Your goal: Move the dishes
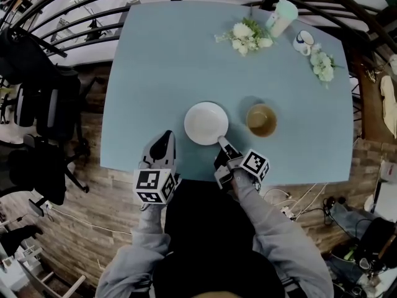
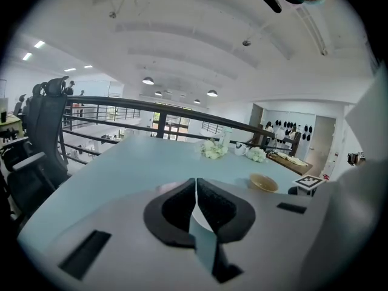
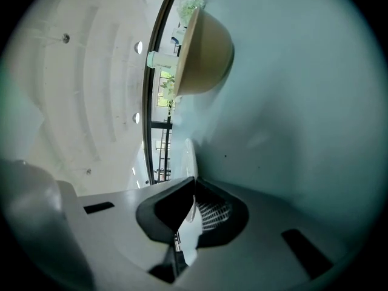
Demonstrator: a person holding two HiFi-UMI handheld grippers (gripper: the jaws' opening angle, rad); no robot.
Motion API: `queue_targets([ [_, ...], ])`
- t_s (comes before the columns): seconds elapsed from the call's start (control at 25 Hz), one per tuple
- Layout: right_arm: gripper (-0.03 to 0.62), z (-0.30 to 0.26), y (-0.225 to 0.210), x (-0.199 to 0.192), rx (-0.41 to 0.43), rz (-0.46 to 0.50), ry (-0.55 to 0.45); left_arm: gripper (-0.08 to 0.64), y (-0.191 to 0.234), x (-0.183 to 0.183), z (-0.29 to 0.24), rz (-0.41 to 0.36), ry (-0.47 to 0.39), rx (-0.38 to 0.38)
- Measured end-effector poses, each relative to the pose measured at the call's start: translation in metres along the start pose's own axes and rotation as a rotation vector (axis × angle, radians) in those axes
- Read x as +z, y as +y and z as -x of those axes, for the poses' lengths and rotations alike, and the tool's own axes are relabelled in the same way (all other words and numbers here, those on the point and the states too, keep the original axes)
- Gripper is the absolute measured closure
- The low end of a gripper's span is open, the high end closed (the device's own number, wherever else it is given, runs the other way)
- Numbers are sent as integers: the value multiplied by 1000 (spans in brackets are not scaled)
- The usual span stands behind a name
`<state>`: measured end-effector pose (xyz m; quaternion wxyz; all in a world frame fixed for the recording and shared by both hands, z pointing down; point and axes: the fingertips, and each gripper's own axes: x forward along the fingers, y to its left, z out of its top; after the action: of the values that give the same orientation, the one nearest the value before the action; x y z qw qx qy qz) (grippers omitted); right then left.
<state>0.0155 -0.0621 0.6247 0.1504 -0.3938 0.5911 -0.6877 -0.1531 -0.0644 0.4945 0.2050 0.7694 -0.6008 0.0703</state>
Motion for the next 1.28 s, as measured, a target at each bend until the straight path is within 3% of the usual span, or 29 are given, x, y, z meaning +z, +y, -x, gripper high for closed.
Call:
queue_targets([
  [0.36,563,-2,-3,2,-71,-58,-16,538,-16,4,-9,-14,12,-30],
  [0.6,394,-9,13,0,-63,-20,-12,538,-18,10,-10,-23,5,-50],
  [0.8,289,4,16,2,-83,-37,-18,538,-21,17,-10,-30,-4,-65],
  [0.96,142,15,28,0,-46,-21,9,538,-25,18,-8,-30,-4,-83],
  [1.16,158,31,49,-5,60,-18,86,538,-36,22,-13,-32,-3,-128],
  [1.28,195,48,56,-4,88,55,112,538,-44,22,-16,-41,1,-158],
])
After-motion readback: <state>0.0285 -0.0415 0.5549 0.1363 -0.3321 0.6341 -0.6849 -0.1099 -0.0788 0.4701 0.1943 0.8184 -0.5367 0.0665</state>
